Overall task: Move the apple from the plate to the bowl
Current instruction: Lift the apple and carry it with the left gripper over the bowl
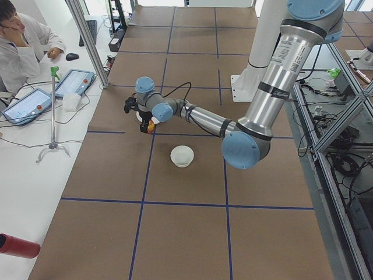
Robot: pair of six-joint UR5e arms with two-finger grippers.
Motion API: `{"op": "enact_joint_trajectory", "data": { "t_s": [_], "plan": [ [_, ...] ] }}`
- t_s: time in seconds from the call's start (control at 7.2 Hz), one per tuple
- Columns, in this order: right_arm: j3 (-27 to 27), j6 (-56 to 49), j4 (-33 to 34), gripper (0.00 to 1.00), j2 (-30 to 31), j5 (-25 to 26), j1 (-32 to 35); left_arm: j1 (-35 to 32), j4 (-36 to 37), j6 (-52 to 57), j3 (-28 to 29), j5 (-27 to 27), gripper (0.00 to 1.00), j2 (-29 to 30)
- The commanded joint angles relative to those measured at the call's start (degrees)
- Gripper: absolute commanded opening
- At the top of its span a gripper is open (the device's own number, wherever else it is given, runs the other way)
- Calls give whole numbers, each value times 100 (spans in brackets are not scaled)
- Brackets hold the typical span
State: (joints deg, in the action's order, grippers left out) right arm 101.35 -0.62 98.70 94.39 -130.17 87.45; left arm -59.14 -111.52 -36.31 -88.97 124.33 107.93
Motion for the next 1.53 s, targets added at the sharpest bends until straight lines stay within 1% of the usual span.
{"op": "enact_joint_trajectory", "data": {
  "t_s": [0.0,0.14,0.28,0.56,0.69,0.97,1.25,1.39],
  "plan": [
    [-1,0,0,100,0,0,0,-229,8,413,-907,30,0,-1252],
    [7,0,0,100,0,0,0,-247,17,414,-1277,39,0,-1700],
    [8,0,-9,100,0,0,0,-247,34,414,-1480,47,0,-1948],
    [-1,0,0,100,0,0,0,-195,25,405,-1282,336,0,-1986],
    [-1,0,0,100,0,0,0,-177,25,388,-1159,337,0,-1934],
    [7,0,0,100,0,0,0,-177,34,327,-1140,346,0,-1916],
    [-1,-8,0,100,0,0,0,-125,-18,335,-921,643,0,-1898],
    [-1,0,0,100,0,0,0,-98,8,326,-929,662,0,-1907]
  ]
}}
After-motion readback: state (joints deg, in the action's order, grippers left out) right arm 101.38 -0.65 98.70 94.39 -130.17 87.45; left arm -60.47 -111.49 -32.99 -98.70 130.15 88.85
